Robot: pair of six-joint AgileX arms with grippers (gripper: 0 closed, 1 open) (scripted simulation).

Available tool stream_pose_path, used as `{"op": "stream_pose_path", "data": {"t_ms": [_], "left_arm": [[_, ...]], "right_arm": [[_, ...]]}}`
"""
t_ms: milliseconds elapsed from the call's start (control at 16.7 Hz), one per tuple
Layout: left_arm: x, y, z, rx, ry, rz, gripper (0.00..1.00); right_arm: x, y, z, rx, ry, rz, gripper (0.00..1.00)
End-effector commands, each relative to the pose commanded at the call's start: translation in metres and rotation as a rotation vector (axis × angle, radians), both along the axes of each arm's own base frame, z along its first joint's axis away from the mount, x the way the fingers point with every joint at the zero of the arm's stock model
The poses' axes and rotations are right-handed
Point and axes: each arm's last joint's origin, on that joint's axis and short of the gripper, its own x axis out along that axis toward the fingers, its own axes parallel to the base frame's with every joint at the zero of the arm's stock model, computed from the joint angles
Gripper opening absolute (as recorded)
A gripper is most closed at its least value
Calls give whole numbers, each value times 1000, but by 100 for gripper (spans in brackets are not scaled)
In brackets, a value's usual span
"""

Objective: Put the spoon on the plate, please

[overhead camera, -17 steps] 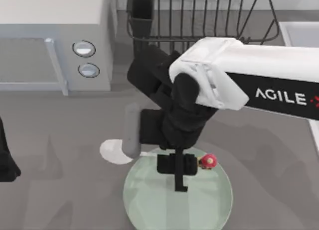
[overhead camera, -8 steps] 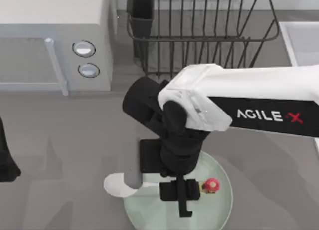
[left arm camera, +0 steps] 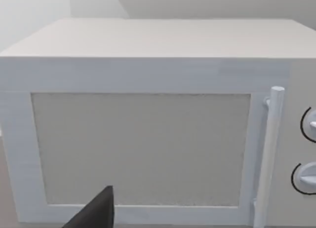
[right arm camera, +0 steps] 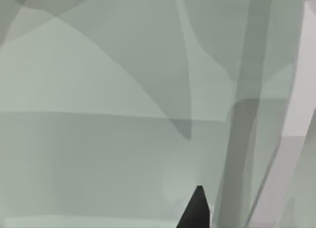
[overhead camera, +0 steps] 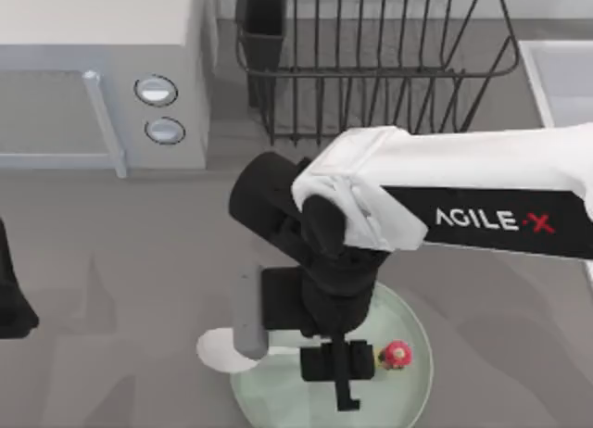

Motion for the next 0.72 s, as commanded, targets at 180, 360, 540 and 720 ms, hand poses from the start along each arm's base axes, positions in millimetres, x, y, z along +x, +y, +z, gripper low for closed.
{"op": "stream_pose_path", "data": {"t_ms": [180,360,540,720], "left_arm": [[0,0,0,0,0,0,100],[0,0,0,0,0,0,100],[0,0,0,0,0,0,100],[0,0,0,0,0,0,100]], "right_arm": [[0,0,0,0,0,0,38],[0,0,0,0,0,0,60],[0,0,0,0,0,0,83],[0,0,0,0,0,0,100]]}}
